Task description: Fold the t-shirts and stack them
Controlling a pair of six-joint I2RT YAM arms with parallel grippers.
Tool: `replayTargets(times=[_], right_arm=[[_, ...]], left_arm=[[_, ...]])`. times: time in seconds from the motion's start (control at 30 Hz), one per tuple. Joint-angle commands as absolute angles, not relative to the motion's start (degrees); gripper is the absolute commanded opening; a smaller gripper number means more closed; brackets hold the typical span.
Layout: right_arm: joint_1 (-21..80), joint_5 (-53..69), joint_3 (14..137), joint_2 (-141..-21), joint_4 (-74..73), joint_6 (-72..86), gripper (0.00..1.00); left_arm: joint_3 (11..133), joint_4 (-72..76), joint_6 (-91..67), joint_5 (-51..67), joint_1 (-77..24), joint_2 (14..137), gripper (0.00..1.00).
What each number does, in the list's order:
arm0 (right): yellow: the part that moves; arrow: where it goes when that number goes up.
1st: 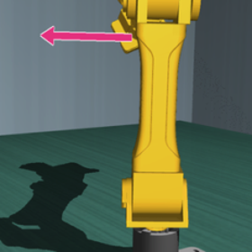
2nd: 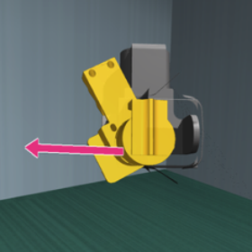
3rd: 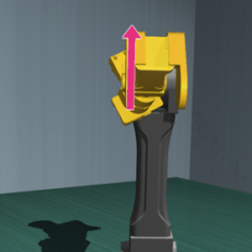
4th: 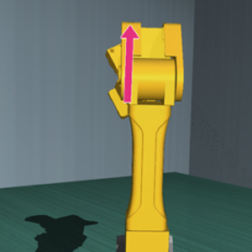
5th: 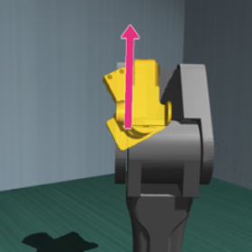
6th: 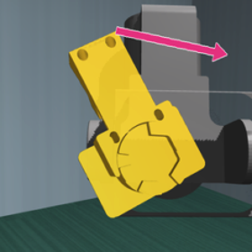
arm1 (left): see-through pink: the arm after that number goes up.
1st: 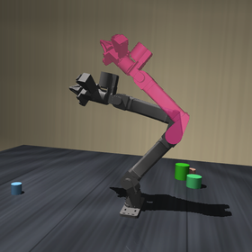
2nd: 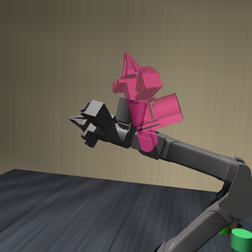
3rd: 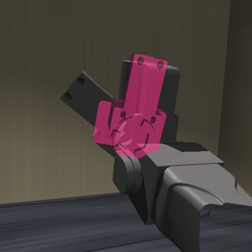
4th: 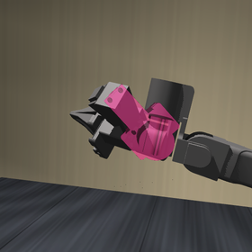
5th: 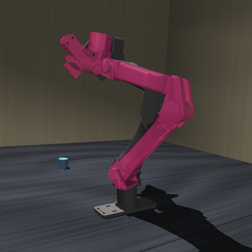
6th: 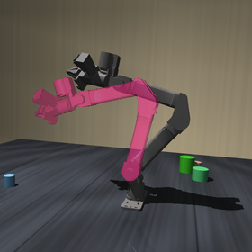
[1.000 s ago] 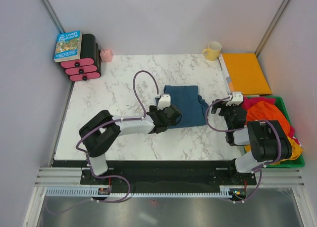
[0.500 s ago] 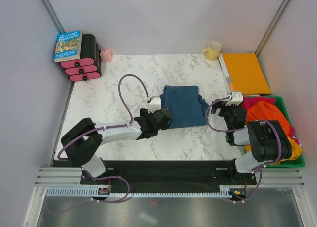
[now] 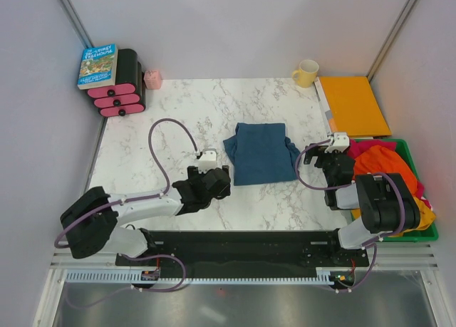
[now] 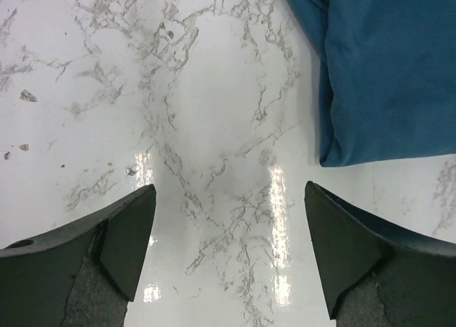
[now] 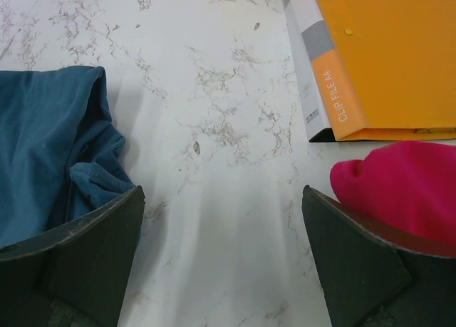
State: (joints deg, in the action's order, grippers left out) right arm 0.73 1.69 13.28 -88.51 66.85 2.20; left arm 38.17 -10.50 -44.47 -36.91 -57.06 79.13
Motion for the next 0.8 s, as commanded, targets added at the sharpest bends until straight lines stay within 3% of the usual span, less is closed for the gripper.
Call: replayTargets(times=[0.0, 0.4, 0.47, 0.6, 0.77], right_arm=[[0.53, 2.64, 14.06, -88.33, 68.82, 2.37, 0.98], [0.53, 2.72, 14.06, -88.42, 68.73, 2.37, 0.98], [0.61, 2.72, 13.98, -88.33, 68.73, 2.46, 0.98], [0.62, 2.64, 14.06, -88.42, 68.73, 2.37, 0.98], [0.61, 2.64, 14.06, -88.33, 68.73, 2.37, 0.98]], left_arm=[[36.83, -11.07, -46.94, -37.18, -58.09, 73.57, 0.91], [37.79, -23.54, -49.30, -38.07, -59.06, 61.70, 0.91], [40.77, -25.48, -50.88, -38.58, -59.67, 63.79, 0.96], [51.31, -40.49, -56.94, -47.94, -62.31, 73.02, 1.00], [69.50, -77.37, -80.07, -60.45, -64.07, 89.62, 0.98]])
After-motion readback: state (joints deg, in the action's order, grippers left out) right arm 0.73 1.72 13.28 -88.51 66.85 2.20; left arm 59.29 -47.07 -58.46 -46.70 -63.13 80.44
